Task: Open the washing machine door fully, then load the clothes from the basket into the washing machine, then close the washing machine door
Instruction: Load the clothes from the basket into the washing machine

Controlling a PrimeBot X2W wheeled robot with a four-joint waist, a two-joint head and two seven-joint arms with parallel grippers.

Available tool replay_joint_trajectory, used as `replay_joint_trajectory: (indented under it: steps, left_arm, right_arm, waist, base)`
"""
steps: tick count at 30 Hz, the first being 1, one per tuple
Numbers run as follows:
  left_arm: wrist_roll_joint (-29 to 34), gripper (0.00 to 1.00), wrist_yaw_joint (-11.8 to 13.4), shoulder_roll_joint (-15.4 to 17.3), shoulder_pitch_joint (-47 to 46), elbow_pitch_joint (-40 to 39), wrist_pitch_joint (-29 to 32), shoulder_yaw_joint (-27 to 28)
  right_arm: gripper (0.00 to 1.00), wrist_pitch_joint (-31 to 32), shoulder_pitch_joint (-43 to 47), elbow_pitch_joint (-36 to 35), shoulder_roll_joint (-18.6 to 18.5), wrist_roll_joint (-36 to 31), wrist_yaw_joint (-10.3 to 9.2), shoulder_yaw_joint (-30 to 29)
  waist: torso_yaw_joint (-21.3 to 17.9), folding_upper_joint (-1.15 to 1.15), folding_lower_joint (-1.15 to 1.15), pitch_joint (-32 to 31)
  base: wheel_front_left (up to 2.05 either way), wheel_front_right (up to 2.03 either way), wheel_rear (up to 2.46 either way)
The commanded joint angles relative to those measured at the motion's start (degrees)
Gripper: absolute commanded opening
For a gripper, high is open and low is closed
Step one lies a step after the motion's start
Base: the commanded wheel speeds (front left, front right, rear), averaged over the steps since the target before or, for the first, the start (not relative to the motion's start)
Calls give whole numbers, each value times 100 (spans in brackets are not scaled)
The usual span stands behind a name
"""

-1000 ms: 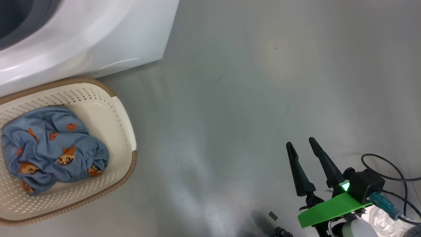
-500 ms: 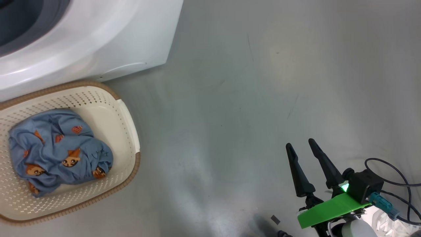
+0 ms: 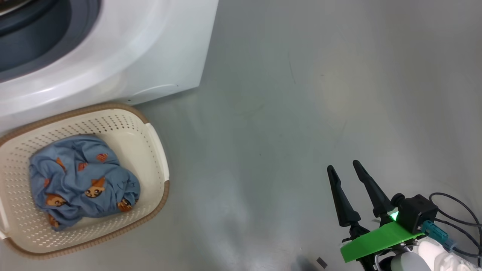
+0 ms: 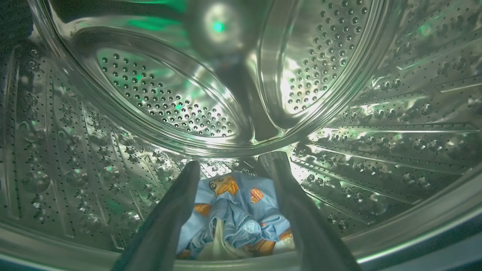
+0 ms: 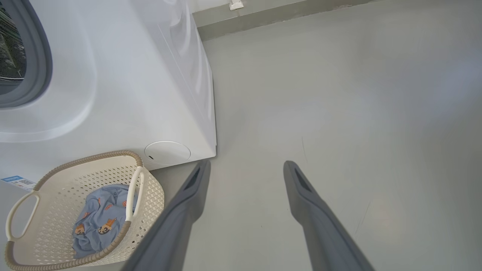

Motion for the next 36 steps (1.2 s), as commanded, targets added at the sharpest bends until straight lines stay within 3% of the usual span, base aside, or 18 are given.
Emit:
replay_joint_trajectory:
  steps: [1,16,36]
  left_arm:
    - [-58,100,49,193,128,-116,-56,32]
    - [-366,100,20,-83,772,-523,-77,94]
    - [-809,100,-442,-478,2138,-1679,-78,301]
  right_arm:
    - [100,-27,141,-82,-53,-15,8,96]
    - [100,-27,140,-29,-53,-84,8,53]
    - [100,-27,281,25,-53,-312,8,-221]
  waist:
    - [62,0,0,-84]
    - [337,0,0,-508]
    - [921,0,0,-1274]
  base:
    - [0,0,0]
    - [0,0,0]
    - [0,0,0]
